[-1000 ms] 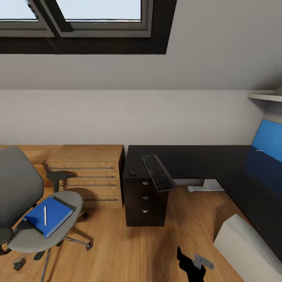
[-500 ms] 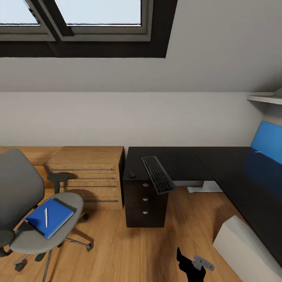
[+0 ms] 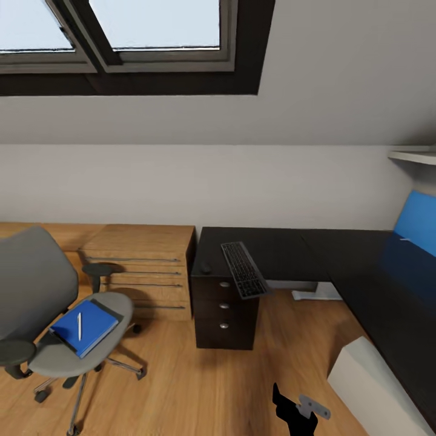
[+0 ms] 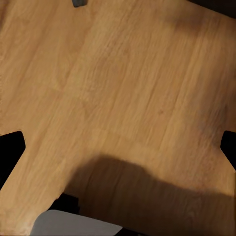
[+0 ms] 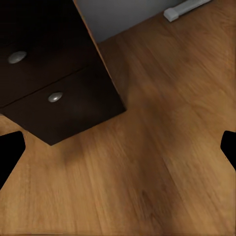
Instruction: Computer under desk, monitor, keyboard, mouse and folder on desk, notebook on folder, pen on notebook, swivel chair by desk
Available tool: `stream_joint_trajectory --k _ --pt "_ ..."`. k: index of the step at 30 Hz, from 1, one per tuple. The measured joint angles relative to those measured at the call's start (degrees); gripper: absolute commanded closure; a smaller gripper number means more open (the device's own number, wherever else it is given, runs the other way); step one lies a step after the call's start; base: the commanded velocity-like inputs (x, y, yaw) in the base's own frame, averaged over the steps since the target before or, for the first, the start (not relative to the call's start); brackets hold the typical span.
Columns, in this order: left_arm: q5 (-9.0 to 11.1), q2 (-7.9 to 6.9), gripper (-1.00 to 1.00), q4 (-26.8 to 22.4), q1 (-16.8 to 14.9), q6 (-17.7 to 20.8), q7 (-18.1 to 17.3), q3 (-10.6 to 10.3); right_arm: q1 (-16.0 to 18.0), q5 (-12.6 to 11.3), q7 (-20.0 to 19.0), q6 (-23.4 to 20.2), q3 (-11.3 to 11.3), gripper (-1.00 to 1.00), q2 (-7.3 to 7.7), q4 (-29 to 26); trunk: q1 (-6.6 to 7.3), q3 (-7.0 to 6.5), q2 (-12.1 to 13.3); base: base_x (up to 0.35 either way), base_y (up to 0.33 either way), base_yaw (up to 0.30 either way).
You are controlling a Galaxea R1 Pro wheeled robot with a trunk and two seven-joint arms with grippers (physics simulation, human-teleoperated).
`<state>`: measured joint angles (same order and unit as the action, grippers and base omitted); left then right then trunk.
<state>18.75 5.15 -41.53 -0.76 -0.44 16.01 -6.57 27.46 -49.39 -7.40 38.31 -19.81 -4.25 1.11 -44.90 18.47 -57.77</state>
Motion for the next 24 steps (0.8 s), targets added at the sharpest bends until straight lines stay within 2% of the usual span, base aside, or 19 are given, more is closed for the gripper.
stream_joint_trajectory --k 14,19,24 --pt "0.0 0.0 -1.0 0.0 0.0 -0.1 0.0 0.0 0.0 0.0 0.0 0.0 0.0 -1.0 0.02 0.0 3.08 -2.52 5.6 -0.023 -0.035 0.264" --pt "0.0 0.0 -1.0 0.0 0.0 -0.2 0.0 0.1 0.0 0.0 0.0 0.0 0.0 -1.0 0.04 0.0 4.15 -3.37 7.6 -0.219 -0.002 0.225" --pt "0.0 -0.02 -1.0 0.0 0.0 -0.2 0.0 0.1 0.0 0.0 0.0 0.0 0.0 -1.0 0.05 0.0 5.25 -4.21 9.6 -0.312 0.0 0.077"
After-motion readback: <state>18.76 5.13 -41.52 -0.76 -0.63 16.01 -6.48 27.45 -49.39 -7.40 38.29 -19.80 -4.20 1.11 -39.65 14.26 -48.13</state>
